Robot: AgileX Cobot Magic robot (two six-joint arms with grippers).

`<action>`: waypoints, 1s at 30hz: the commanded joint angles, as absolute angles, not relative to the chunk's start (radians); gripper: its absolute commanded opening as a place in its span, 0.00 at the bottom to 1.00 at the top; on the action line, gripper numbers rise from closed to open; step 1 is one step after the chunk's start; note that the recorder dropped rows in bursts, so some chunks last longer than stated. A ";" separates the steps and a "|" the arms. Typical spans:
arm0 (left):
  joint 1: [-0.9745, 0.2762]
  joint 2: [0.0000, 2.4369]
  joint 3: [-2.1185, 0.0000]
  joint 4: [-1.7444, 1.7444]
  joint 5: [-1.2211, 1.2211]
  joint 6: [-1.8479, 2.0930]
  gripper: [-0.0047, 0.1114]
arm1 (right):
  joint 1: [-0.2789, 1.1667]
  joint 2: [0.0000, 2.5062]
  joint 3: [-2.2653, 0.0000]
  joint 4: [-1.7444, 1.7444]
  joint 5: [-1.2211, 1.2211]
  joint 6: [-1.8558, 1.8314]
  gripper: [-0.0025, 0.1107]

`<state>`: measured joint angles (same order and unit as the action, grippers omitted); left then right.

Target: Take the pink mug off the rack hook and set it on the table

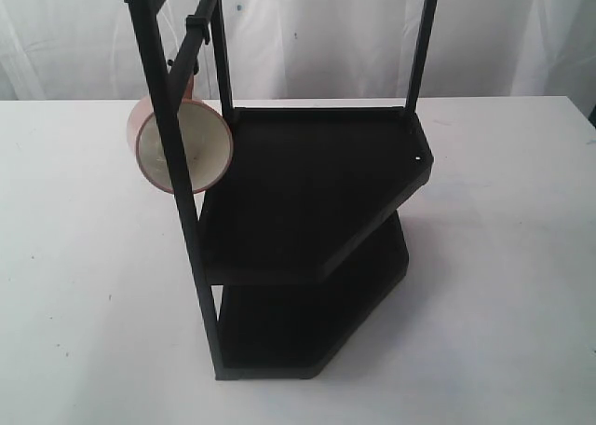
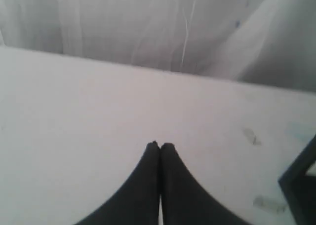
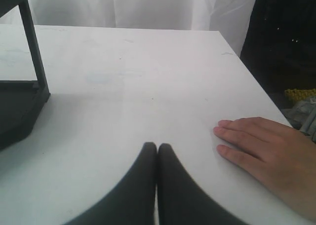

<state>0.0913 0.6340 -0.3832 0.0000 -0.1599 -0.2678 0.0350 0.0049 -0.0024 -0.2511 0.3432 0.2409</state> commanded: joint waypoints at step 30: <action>-0.203 0.940 -0.869 -0.824 0.462 0.716 0.51 | 0.040 0.000 0.000 -0.260 0.342 0.240 0.02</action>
<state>-0.1973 0.9254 -0.8659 -0.7082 0.4722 0.6138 0.0350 0.0049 -0.0024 -0.2511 0.3432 0.2426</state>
